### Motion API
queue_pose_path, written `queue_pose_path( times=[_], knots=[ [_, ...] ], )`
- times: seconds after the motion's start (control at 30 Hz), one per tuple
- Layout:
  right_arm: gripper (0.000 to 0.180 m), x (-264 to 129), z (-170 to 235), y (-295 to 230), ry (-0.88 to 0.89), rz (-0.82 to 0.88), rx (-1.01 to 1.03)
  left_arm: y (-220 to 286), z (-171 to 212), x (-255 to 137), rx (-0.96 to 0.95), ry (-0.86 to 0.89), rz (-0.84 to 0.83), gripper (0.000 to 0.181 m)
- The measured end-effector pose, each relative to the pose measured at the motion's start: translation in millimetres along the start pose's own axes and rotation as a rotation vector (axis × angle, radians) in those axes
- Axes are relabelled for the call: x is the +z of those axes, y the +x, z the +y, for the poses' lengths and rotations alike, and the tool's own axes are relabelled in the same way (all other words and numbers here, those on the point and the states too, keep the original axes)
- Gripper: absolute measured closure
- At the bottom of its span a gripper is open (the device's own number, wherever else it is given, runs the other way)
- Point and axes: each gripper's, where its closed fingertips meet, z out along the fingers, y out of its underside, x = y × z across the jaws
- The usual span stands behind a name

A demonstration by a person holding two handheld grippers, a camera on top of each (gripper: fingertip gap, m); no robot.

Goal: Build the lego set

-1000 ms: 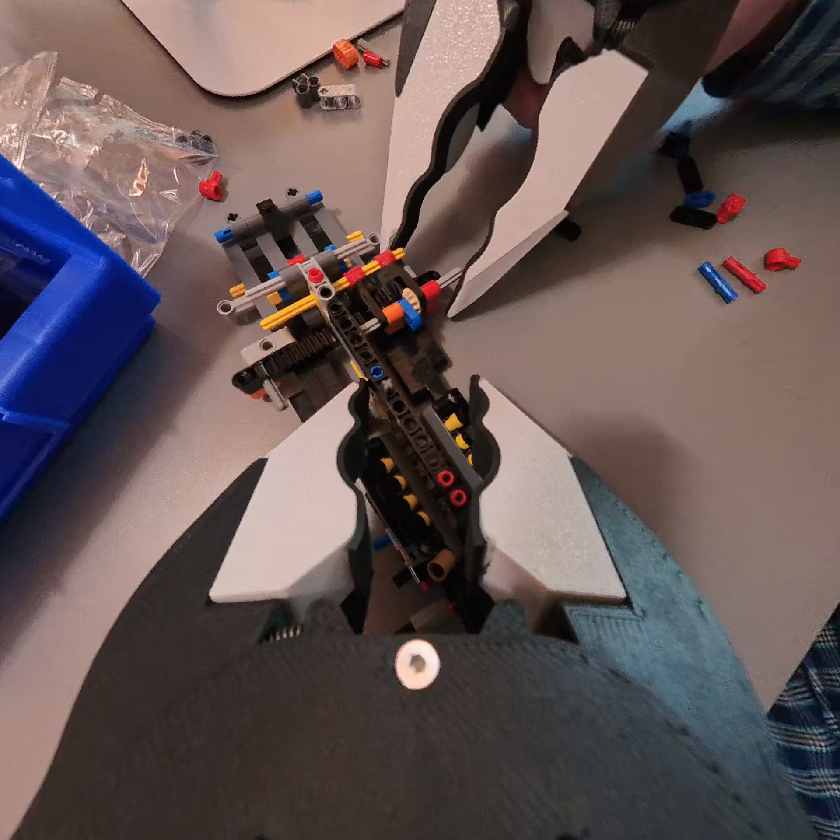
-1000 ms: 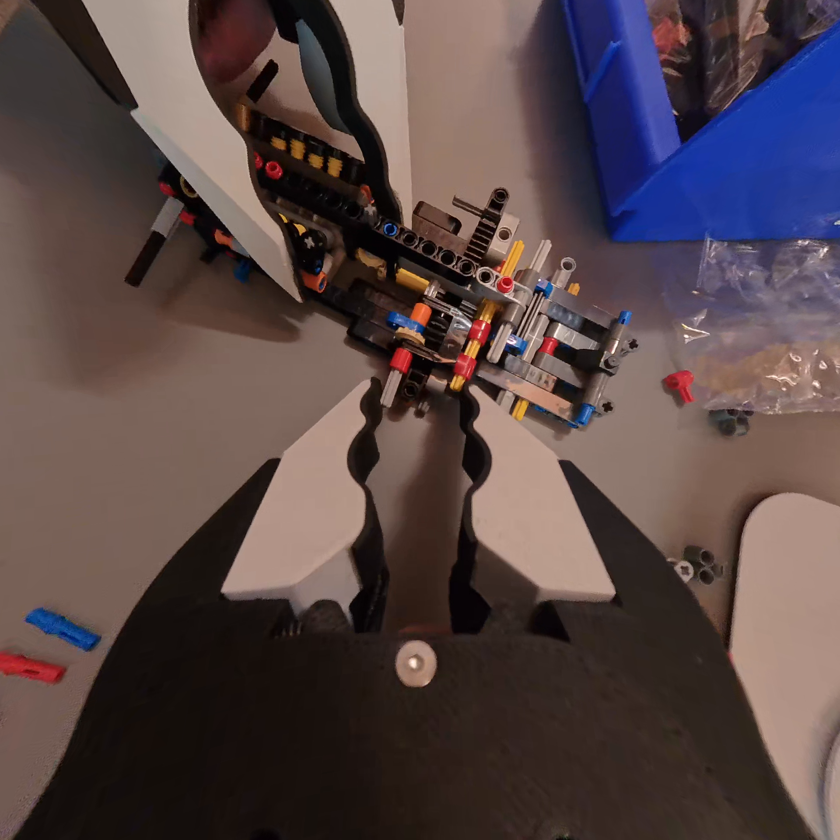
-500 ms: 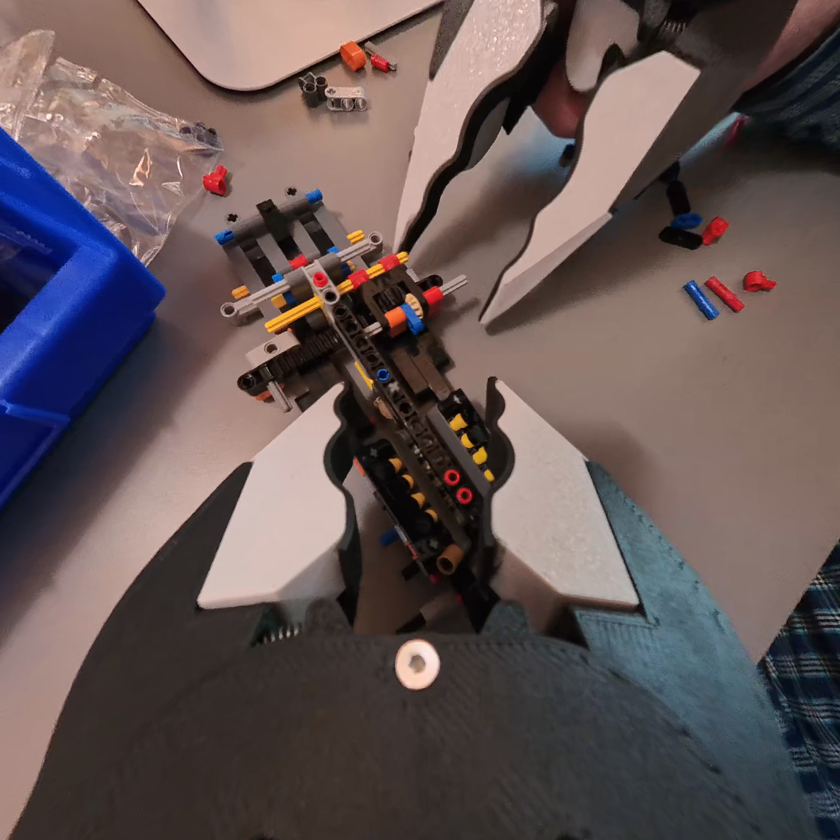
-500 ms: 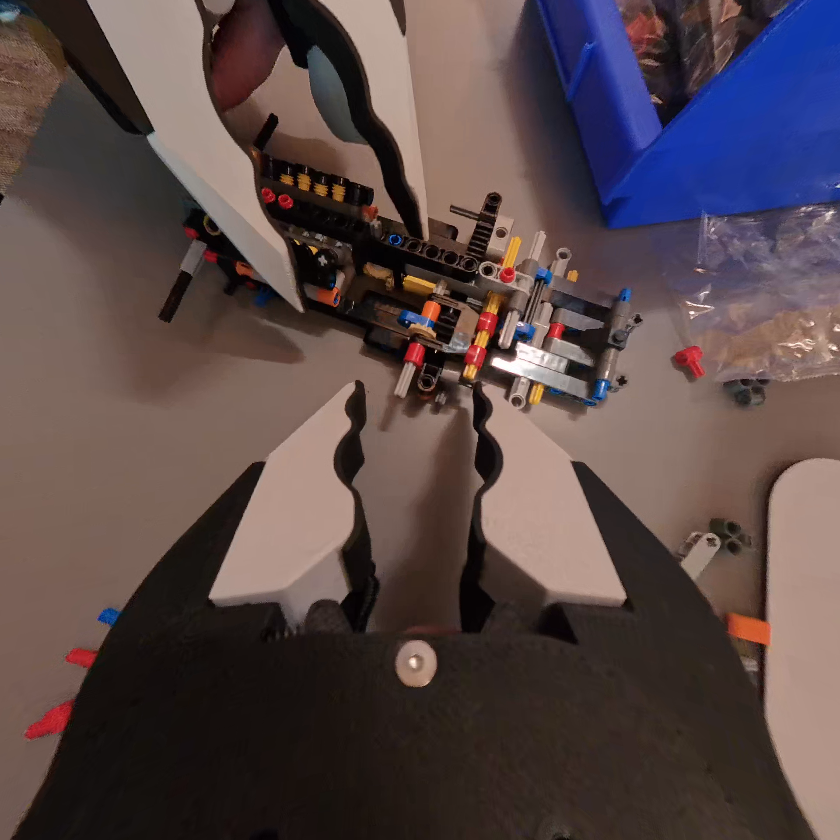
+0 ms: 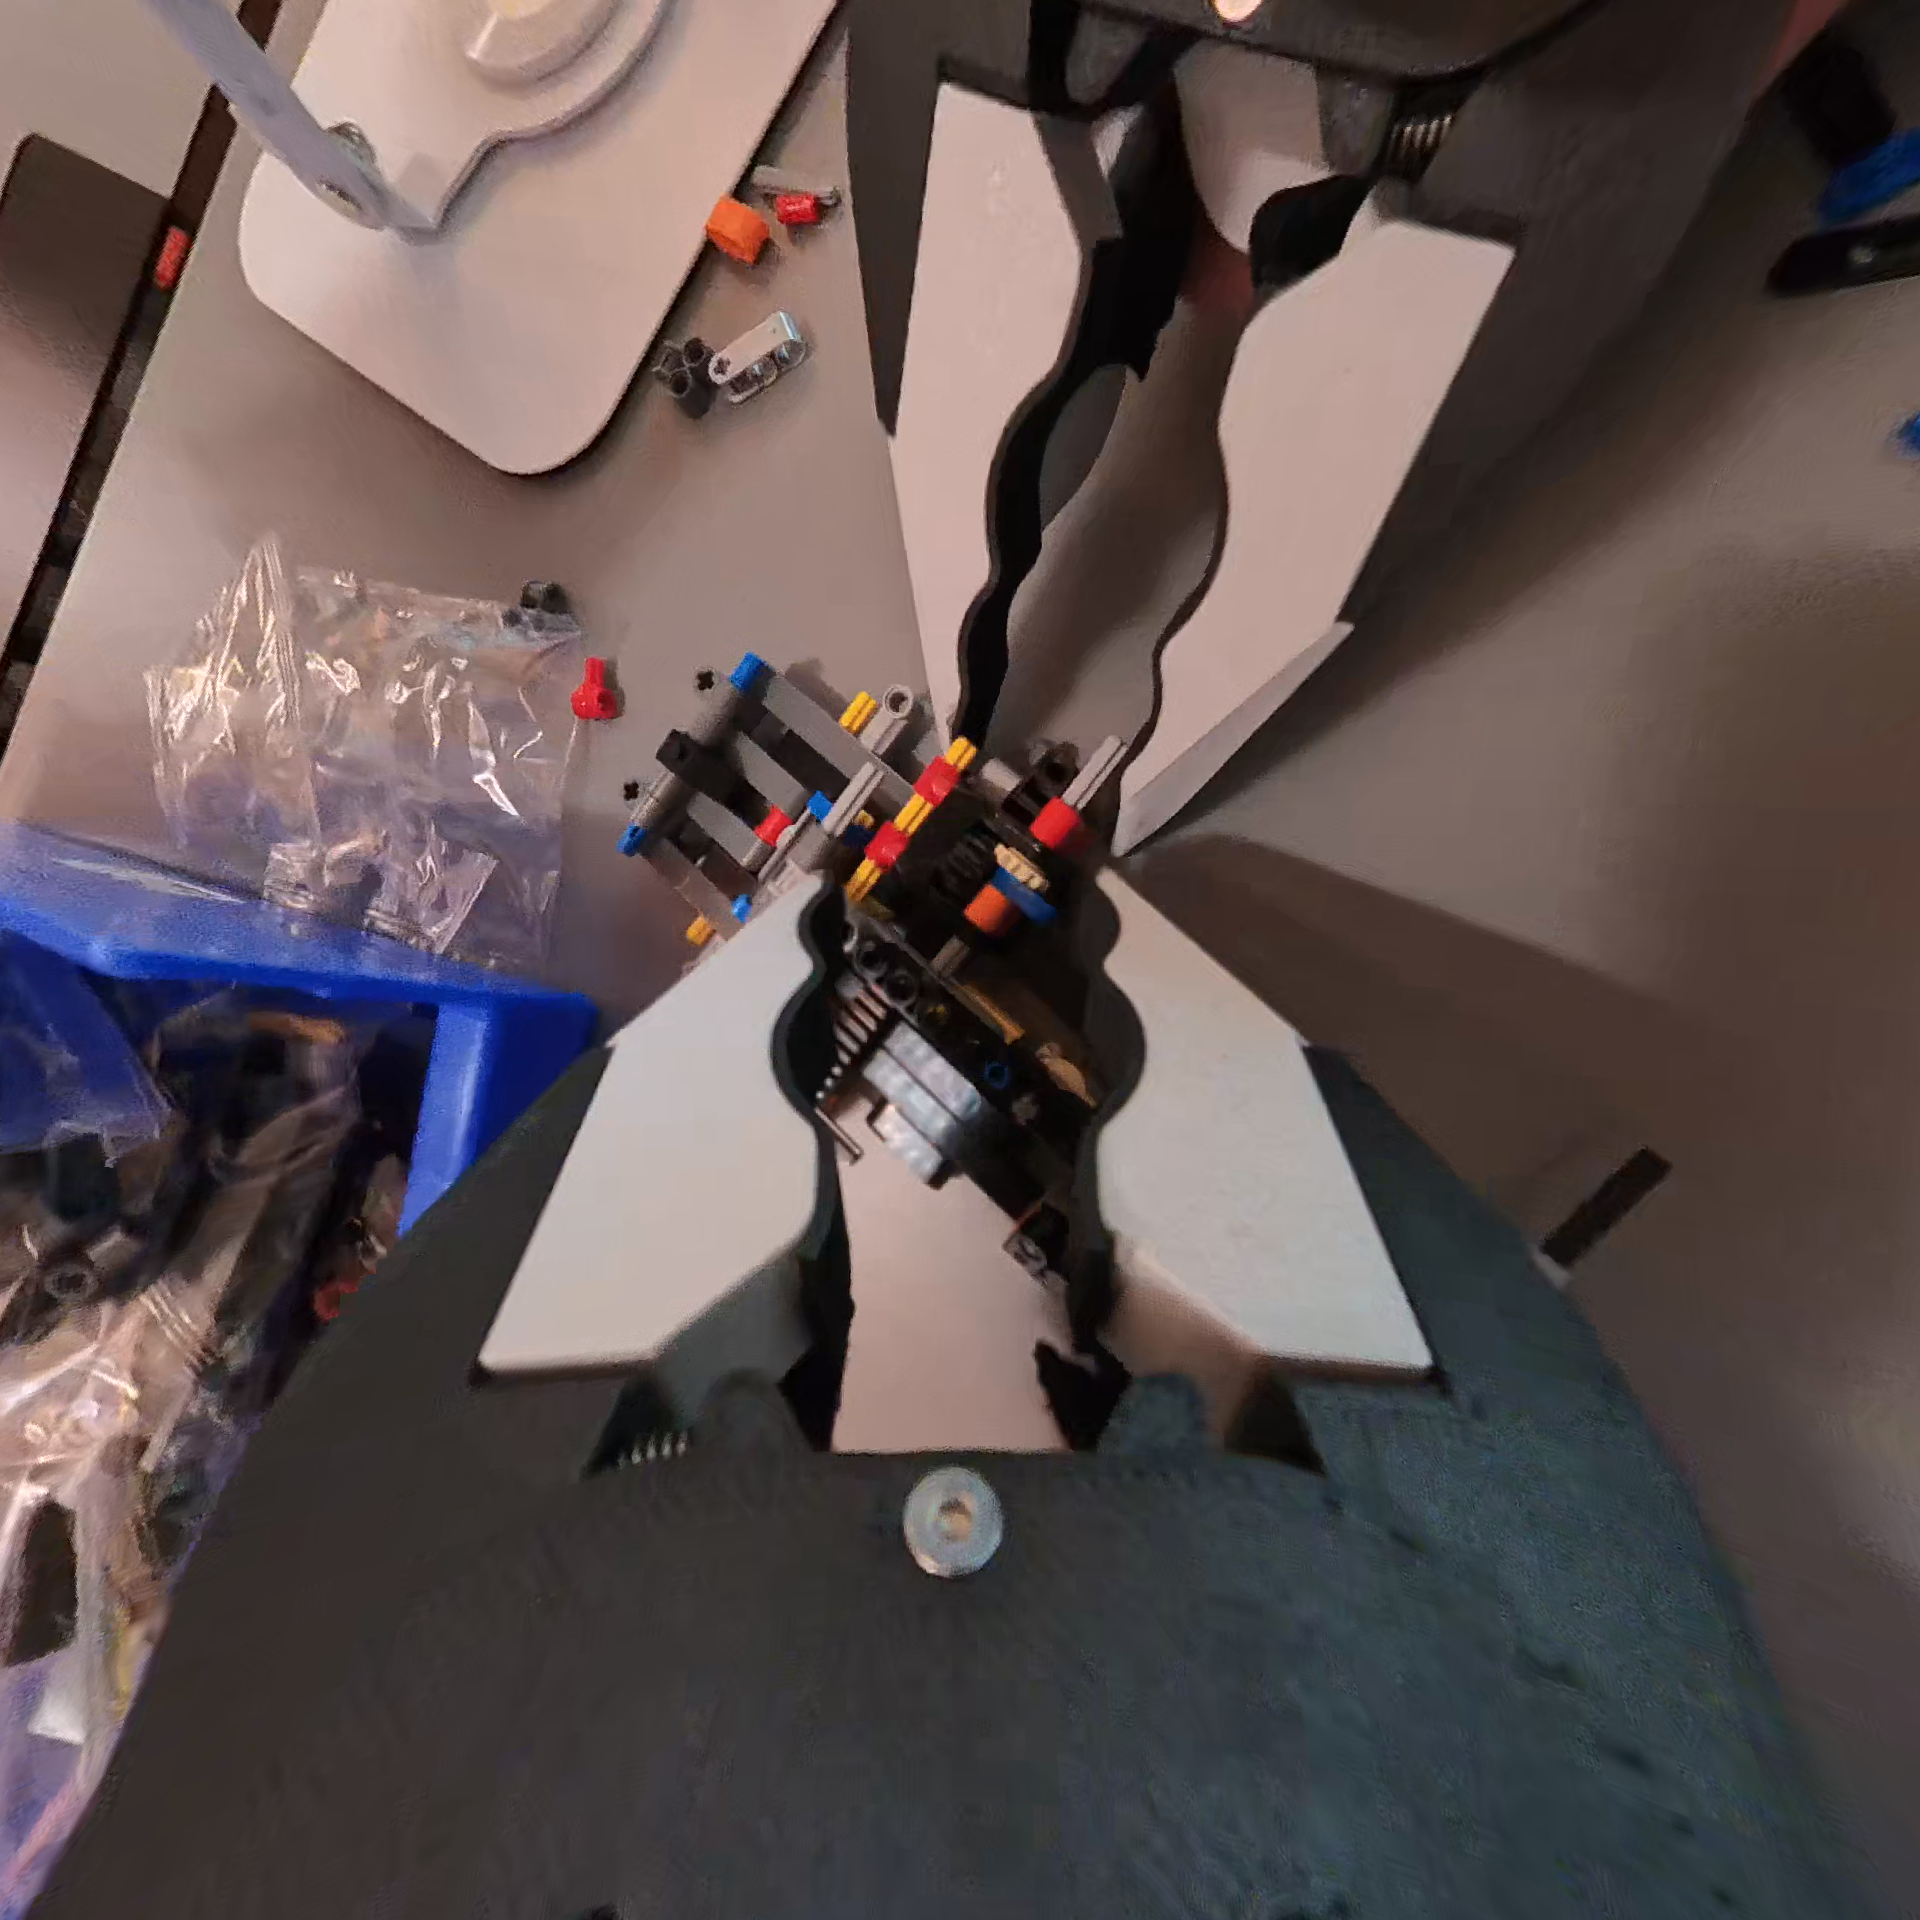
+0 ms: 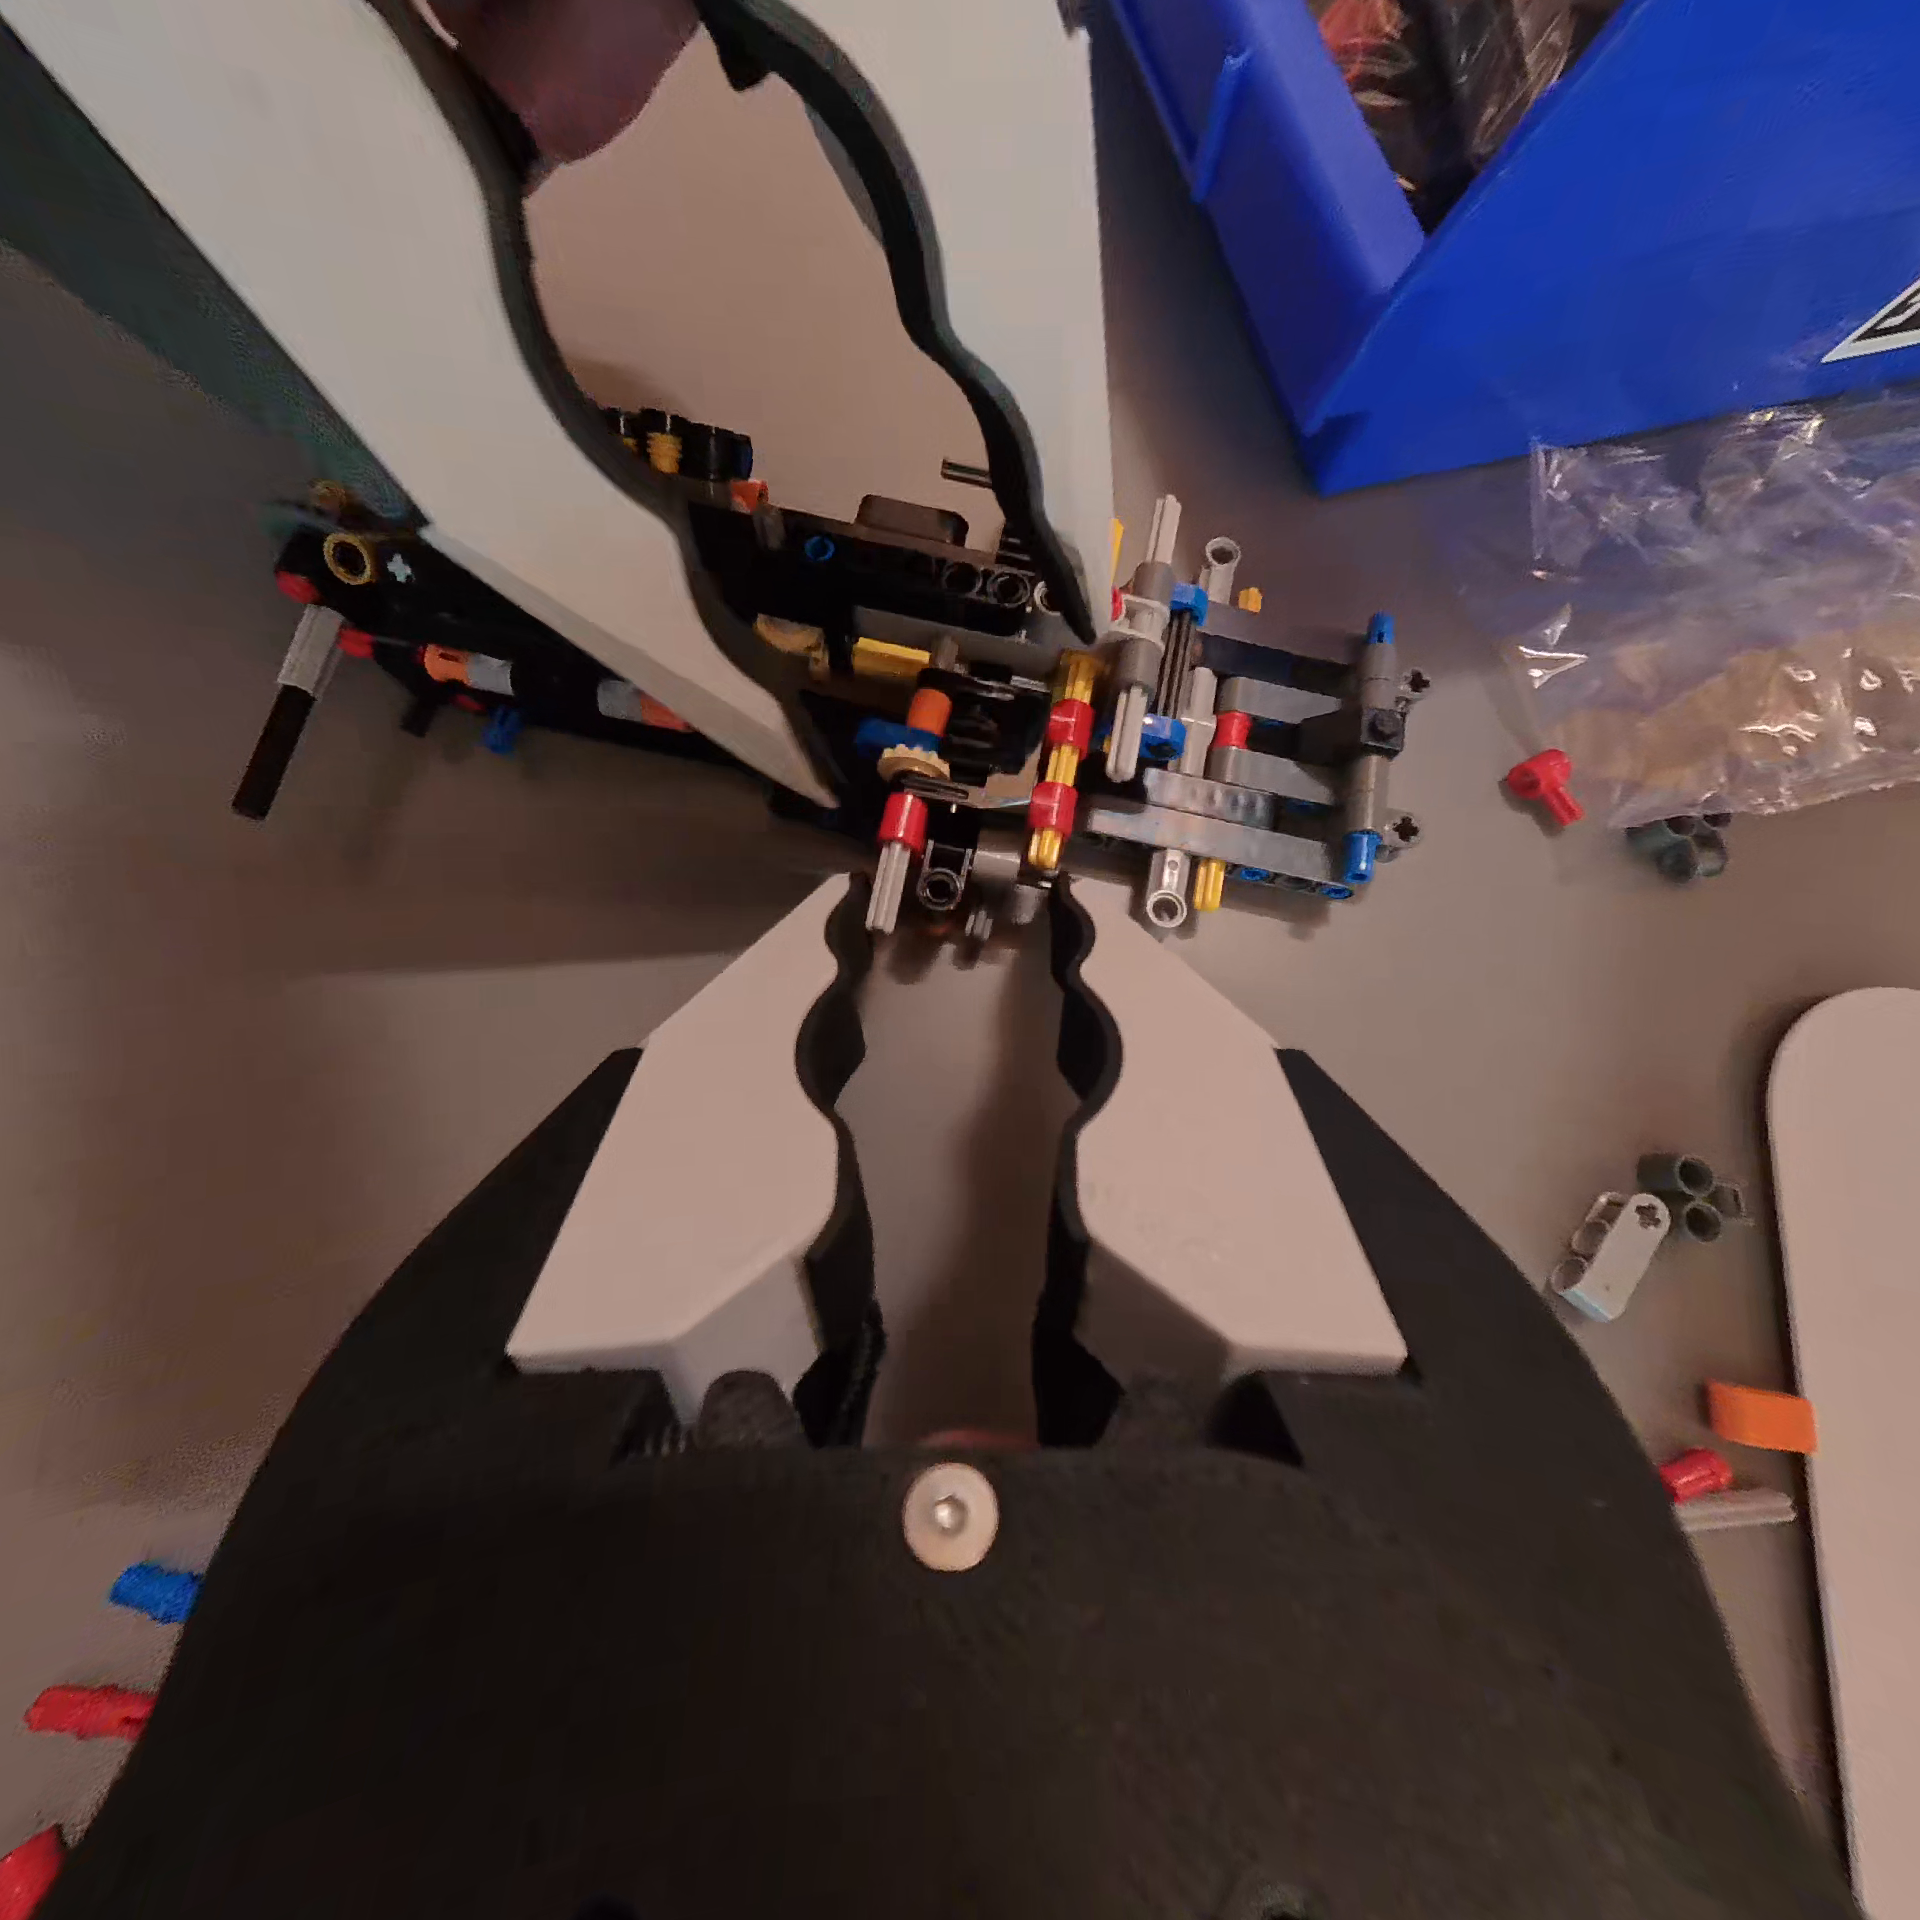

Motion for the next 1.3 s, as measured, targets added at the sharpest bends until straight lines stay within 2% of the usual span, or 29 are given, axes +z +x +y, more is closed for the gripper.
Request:
queue_pose_path(
  times=[0.07, 0.13, 0.47, 1.3],
  knots=[
    [0.148, -0.1, 0.0, -0.3, 0.002, -0.003, 0.001, -2.4, -0.8, 1.5, 0.028, -0.006, -0.005, 0.142],
    [0.149, 0.0, 0.3, 0.1, 0.002, 0.003, -0.02, -4.0, -1.7, 3.0, 0.024, 0.005, -0.001, 0.138],
    [0.151, 0.2, -1.5, 2.0, 0.01, -0.015, -0.034, 1.8, -1.5, 5.4, 0.061, 0.043, 0.021, 0.153],
    [0.151, 2.7, -4.3, 7.0, 0.015, -0.026, -0.008, 2.7, -6.7, 7.6, 0.069, 0.059, 0.02, 0.156]
  ],
)
